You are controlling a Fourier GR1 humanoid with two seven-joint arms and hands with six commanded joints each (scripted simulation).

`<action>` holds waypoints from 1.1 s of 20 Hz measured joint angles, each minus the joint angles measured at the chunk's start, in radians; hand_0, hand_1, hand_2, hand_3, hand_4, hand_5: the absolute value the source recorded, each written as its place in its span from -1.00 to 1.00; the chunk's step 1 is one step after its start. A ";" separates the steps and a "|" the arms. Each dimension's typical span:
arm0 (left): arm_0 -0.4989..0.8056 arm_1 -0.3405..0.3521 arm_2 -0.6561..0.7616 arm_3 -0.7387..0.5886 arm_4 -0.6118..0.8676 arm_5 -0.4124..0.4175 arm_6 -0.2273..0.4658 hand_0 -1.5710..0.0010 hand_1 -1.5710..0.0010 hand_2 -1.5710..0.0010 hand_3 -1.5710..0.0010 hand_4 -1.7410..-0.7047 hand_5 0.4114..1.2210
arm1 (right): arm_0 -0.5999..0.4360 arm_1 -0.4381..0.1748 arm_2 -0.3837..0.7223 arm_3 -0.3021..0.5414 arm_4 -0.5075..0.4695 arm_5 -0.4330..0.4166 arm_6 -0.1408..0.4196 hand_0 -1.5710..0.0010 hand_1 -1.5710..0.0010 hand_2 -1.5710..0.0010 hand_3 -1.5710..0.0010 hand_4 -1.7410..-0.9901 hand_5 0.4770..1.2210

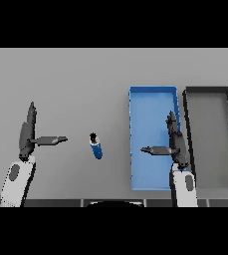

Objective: Pick up the blue pipe and place it into the blue bin.

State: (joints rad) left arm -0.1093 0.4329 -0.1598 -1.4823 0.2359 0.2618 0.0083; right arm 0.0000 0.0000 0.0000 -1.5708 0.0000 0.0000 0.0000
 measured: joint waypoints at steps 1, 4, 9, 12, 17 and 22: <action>-0.001 0.000 0.001 0.001 0.000 0.000 -0.004 1.00 1.00 1.00 1.00 0.49 -0.55 | -0.002 0.000 0.000 0.001 0.000 -0.001 0.001 1.00 1.00 1.00 1.00 0.41 -0.69; -0.007 0.001 0.003 0.008 0.002 -0.003 -0.005 1.00 1.00 1.00 1.00 0.49 -0.55 | -0.008 0.002 0.000 0.006 0.001 -0.003 0.004 1.00 1.00 1.00 1.00 0.41 -0.69; -0.008 0.154 -0.053 0.023 0.005 -0.261 -0.087 1.00 1.00 1.00 1.00 0.49 -0.54 | 0.026 -0.130 0.082 -0.047 0.172 0.030 -0.088 1.00 1.00 1.00 1.00 0.45 -0.70; 0.003 0.188 -0.068 0.040 -0.005 -0.331 -0.138 1.00 1.00 1.00 1.00 0.49 -0.54 | 0.034 -0.147 0.109 -0.068 0.206 0.040 -0.086 1.00 1.00 1.00 1.00 0.47 -0.71; 0.039 0.231 -0.107 -0.052 0.021 -0.432 -0.187 1.00 1.00 1.00 1.00 0.46 -0.59 | 0.036 -0.144 0.119 -0.088 0.210 0.044 -0.039 1.00 1.00 1.00 1.00 0.46 -0.73; 0.090 0.269 -0.209 -0.202 -0.010 -0.485 -0.066 1.00 1.00 1.00 1.00 0.37 -0.79 | 0.038 -0.142 0.113 -0.111 0.189 0.048 -0.055 1.00 1.00 1.00 1.00 0.36 -0.73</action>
State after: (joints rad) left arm -0.0195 0.7024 -0.3691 -1.6847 0.2263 -0.2231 -0.0574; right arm 0.0380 -0.1421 0.1126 -1.6822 0.1894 0.0484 -0.0550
